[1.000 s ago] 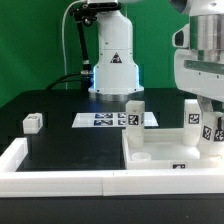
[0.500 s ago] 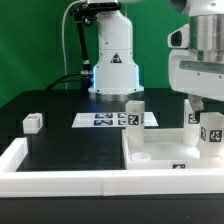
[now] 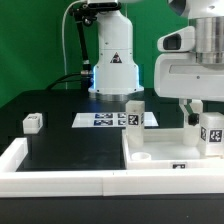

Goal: Assemble square table

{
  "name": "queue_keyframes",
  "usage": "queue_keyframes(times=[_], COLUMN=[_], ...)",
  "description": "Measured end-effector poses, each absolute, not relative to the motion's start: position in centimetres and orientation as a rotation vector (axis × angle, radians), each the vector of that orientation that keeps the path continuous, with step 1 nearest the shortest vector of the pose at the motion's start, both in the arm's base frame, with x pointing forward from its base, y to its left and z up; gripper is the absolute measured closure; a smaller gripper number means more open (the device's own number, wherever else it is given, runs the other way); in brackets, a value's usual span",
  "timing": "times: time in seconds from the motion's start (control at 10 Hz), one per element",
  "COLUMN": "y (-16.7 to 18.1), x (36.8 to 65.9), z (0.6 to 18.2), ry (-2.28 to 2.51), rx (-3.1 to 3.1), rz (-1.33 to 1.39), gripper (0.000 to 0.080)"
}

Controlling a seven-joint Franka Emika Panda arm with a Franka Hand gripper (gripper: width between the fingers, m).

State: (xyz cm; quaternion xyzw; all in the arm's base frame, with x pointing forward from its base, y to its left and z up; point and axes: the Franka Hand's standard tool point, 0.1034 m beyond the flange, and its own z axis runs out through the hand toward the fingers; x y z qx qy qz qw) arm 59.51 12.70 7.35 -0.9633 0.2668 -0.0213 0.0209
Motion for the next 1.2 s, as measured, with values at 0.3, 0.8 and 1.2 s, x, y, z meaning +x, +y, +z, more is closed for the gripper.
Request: queue_keyframes(times=[0.3, 0.8, 1.2], y=[12.32, 11.98, 11.94], x=[59.82, 60.16, 60.17], z=[7.52, 7.72, 7.72], ry=[0.491, 0.085, 0.094], rx=[-3.066, -3.119, -3.118], rz=[-0.078, -0.095, -0.095], gripper=[0.0151, 0.0151, 0.0510])
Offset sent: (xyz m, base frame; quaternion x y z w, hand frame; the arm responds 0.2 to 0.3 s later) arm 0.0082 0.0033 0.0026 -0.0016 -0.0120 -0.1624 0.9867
